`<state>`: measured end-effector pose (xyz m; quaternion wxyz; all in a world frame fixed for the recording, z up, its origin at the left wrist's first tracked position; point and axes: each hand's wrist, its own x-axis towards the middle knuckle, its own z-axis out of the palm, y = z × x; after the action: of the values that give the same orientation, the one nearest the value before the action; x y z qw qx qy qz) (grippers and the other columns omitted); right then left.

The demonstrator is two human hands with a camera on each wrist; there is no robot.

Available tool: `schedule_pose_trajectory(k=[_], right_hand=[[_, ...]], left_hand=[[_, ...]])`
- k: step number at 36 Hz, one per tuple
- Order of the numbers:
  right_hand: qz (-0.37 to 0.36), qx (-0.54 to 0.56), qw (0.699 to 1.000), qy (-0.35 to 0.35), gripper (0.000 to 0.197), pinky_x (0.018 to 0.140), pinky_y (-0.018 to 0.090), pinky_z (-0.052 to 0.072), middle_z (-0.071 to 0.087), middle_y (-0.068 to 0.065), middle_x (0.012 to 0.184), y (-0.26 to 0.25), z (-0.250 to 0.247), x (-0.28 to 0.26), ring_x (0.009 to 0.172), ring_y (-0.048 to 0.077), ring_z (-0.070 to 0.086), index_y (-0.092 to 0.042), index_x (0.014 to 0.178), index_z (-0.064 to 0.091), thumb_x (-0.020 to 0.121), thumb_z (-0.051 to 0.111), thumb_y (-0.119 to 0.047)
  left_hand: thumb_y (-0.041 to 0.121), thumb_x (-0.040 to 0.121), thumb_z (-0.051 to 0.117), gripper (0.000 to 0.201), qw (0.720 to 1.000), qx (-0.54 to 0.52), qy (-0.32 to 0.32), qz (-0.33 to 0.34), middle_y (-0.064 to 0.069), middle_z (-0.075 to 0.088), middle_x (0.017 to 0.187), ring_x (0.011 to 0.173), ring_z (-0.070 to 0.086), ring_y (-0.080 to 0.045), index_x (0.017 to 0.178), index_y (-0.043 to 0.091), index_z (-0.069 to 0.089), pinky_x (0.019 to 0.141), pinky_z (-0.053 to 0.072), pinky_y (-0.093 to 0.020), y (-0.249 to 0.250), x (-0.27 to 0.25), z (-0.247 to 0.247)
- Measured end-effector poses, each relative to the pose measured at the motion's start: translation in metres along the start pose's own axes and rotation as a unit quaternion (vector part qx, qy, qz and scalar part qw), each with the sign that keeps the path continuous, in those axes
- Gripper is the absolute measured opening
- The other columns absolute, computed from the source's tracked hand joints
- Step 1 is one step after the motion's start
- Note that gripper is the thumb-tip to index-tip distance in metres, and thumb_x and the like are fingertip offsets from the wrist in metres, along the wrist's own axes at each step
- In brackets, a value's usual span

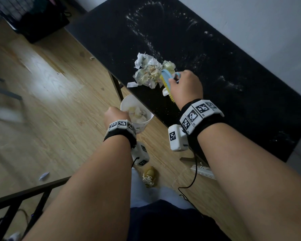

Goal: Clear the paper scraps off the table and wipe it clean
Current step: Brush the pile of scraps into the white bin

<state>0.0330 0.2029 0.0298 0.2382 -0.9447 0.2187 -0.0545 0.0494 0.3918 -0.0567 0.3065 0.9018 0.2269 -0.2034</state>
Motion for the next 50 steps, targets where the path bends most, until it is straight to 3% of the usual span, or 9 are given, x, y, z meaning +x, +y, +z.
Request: schedule_pose_trajectory(k=[3, 8, 12, 16, 20, 35, 41, 46, 50], right_hand=[[0.007, -0.017, 0.999, 0.032, 0.027, 0.074, 0.027, 0.045, 0.056, 0.005, 0.114, 0.01, -0.002, 0.01, 0.093, 0.017, 0.057, -0.014, 0.117, 0.064, 0.099, 0.048, -0.026], [0.031, -0.049, 0.998, 0.039, 0.028, 0.082, 0.033, 0.047, 0.054, 0.009, 0.117, 0.028, 0.004, 0.023, 0.108, 0.024, 0.053, -0.017, 0.12, 0.064, 0.1, 0.047, -0.025], [0.051, -0.073, 0.996, 0.022, 0.029, 0.083, 0.034, 0.044, 0.053, 0.01, 0.122, 0.041, 0.009, 0.027, 0.111, 0.027, 0.05, -0.018, 0.125, 0.061, 0.1, 0.045, -0.022], [0.052, -0.1, 0.994, -0.005, 0.028, 0.084, 0.036, 0.044, 0.056, 0.011, 0.119, 0.047, 0.013, 0.027, 0.11, 0.029, 0.05, -0.016, 0.121, 0.063, 0.1, 0.044, -0.018], [0.044, -0.098, 0.994, -0.026, 0.028, 0.08, 0.035, 0.043, 0.058, 0.009, 0.116, 0.042, 0.015, 0.023, 0.109, 0.028, 0.051, -0.015, 0.118, 0.064, 0.1, 0.044, -0.02], [-0.004, -0.068, 0.991, -0.114, 0.016, 0.06, 0.026, 0.036, 0.06, 0.001, 0.078, -0.002, 0.021, -0.015, 0.072, 0.02, 0.055, -0.013, 0.09, 0.068, 0.093, 0.055, -0.023], [-0.018, -0.038, 0.988, -0.148, 0.017, 0.056, 0.025, 0.04, 0.06, 0.001, 0.071, -0.019, 0.026, -0.023, 0.067, 0.021, 0.061, -0.012, 0.086, 0.069, 0.09, 0.058, -0.023], [-0.033, 0.015, 0.995, -0.095, 0.017, 0.067, 0.033, 0.057, 0.067, 0.002, 0.083, -0.028, 0.021, -0.02, 0.075, 0.02, 0.067, -0.012, 0.097, 0.071, 0.092, 0.059, -0.023], [-0.04, 0.039, 0.998, 0.001, 0.02, 0.07, 0.028, 0.053, 0.065, 0.003, 0.099, -0.033, 0.015, -0.008, 0.08, 0.015, 0.061, -0.01, 0.103, 0.069, 0.094, 0.057, -0.024]], left_hand=[[0.013, 0.087, 0.06, 0.039, 1.0, 0.003, -0.003, 0.0, -0.007, 0.041, 0.058, 0.052, 0.039, -0.024, 0.055, 0.007, 0.04, 0.049, 0.03, -0.026, 0.001, 0.0, 0.001], [0.014, 0.087, 0.06, 0.038, 1.0, 0.004, -0.006, 0.006, -0.013, 0.053, 0.066, 0.056, 0.047, -0.028, 0.055, 0.008, 0.039, 0.05, 0.032, -0.027, 0.004, 0.003, 0.004], [0.015, 0.088, 0.06, 0.038, 1.0, 0.013, -0.004, 0.014, -0.024, 0.066, 0.091, 0.088, 0.066, -0.038, 0.056, 0.007, 0.04, 0.058, 0.039, -0.031, 0.007, 0.002, 0.006], [0.015, 0.089, 0.059, 0.036, 1.0, 0.017, -0.013, 0.017, -0.02, 0.06, 0.08, 0.081, 0.064, -0.037, 0.058, 0.006, 0.041, 0.059, 0.039, -0.031, 0.011, 0.001, 0.007], [0.016, 0.088, 0.06, 0.037, 0.999, 0.021, -0.014, 0.022, -0.024, 0.067, 0.095, 0.08, 0.064, -0.037, 0.058, 0.006, 0.041, 0.06, 0.041, -0.033, 0.011, 0.001, 0.007], [0.015, 0.086, 0.062, 0.034, 1.0, -0.009, -0.007, 0.013, -0.022, 0.067, 0.09, 0.068, 0.056, -0.032, 0.057, 0.006, 0.046, 0.061, 0.043, -0.033, 0.003, 0.0, 0.004], [0.015, 0.086, 0.062, 0.035, 1.0, -0.014, -0.006, 0.013, -0.023, 0.067, 0.093, 0.088, 0.066, -0.037, 0.057, 0.006, 0.045, 0.066, 0.051, -0.037, -0.001, 0.002, -0.003], [0.014, 0.087, 0.061, 0.032, 1.0, -0.009, -0.004, 0.014, -0.025, 0.068, 0.097, 0.093, 0.066, -0.038, 0.059, 0.007, 0.048, 0.066, 0.05, -0.036, -0.003, 0.006, -0.011], [0.012, 0.087, 0.06, 0.038, 1.0, -0.013, -0.002, 0.012, -0.026, 0.067, 0.098, 0.089, 0.066, -0.039, 0.055, 0.007, 0.04, 0.065, 0.05, -0.036, -0.004, 0.014, -0.017]])
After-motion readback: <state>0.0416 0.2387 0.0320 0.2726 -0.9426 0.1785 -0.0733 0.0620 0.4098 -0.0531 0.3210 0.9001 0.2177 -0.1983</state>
